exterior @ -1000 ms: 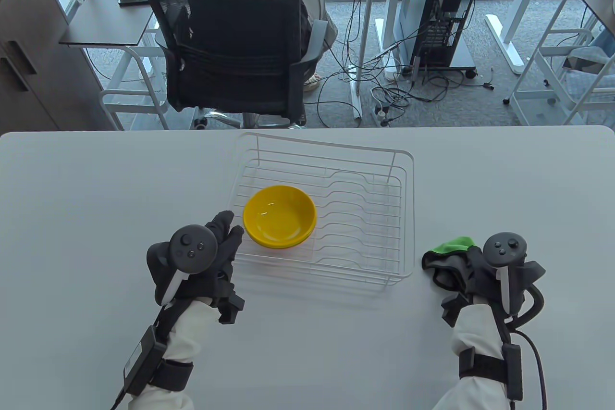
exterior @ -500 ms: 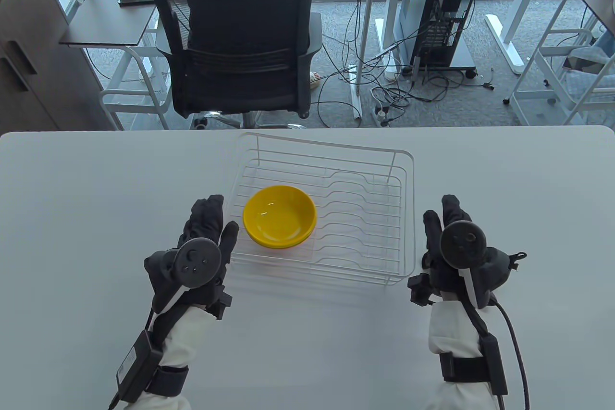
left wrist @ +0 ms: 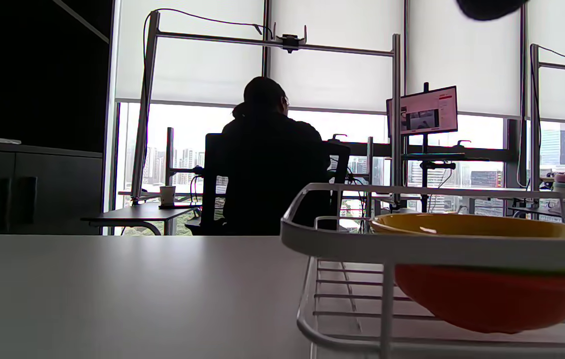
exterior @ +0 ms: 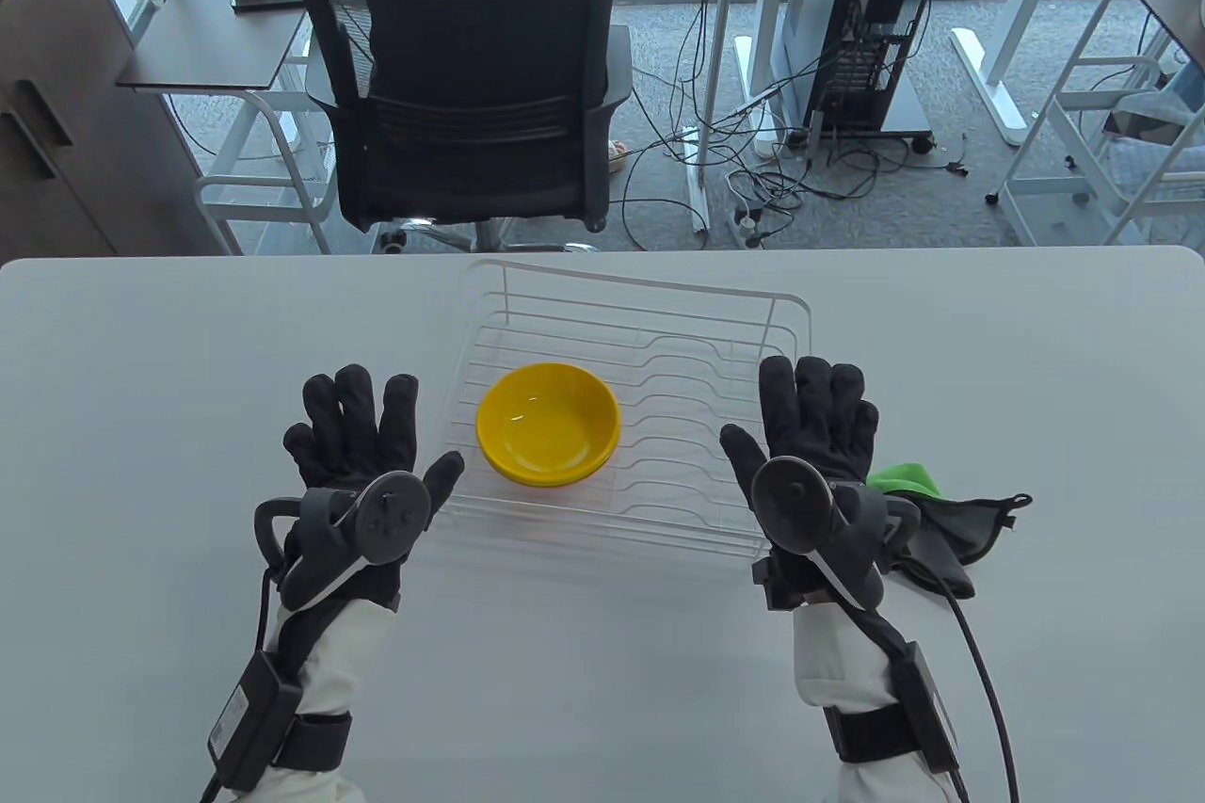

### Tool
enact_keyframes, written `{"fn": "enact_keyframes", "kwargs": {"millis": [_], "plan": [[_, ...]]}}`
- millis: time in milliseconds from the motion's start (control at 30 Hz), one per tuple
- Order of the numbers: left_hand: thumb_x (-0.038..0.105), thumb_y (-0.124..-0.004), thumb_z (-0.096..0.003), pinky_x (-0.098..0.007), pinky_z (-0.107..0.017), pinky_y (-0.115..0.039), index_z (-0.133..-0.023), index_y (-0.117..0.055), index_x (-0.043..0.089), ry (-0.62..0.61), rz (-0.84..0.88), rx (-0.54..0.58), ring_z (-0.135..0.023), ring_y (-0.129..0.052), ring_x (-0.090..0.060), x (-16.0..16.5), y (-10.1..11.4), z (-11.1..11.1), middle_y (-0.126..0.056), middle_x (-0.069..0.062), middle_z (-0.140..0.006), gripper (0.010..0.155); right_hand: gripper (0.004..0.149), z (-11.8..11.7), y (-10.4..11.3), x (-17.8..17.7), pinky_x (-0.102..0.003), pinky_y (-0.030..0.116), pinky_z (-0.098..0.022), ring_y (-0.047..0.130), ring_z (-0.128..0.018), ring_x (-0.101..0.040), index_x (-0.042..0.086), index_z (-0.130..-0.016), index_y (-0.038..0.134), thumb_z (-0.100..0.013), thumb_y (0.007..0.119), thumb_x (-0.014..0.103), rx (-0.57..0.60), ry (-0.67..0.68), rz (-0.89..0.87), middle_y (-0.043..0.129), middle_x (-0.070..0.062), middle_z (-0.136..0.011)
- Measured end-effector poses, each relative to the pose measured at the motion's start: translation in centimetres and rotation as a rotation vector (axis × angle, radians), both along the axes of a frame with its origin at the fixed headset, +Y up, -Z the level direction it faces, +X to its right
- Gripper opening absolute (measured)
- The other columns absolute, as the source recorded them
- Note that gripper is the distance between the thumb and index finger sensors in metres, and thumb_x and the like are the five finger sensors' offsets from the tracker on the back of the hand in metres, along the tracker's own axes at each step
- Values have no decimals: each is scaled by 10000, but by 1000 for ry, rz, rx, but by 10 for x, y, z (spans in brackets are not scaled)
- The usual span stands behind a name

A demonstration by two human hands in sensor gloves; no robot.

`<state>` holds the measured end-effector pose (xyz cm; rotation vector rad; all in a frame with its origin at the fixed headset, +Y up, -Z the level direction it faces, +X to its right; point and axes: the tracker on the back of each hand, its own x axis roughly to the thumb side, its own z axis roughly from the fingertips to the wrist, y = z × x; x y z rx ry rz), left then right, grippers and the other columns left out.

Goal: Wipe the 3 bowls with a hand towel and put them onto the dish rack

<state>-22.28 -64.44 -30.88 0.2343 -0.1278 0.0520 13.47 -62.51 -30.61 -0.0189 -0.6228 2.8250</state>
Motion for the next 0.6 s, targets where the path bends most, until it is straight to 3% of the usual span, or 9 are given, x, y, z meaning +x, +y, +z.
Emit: {"fn": "enact_keyframes", "kwargs": {"millis": [367, 600], "plan": [[668, -544, -560, -790, -704, -235, -1172, -112, 181, -16, -65, -102, -1091, 5, -563, -5, -17, -6, -48, -289, -1206, 893, 803, -5, -22, -19, -582, 139, -741, 118, -1085, -384, 276, -1132, 364, -454, 593, 640, -82, 43, 121, 293, -88, -1195], [662, -532, -563, -786, -703, -217, -1167, -102, 179, -11, -68, -121, -1085, 30, -546, -6, -21, -7, -32, -276, -1201, 884, 802, -6, -32, -29, -589, 120, -732, 107, -1085, -372, 278, -1132, 366, -451, 584, 643, -113, 65, 195, 287, -83, -1196]]}}
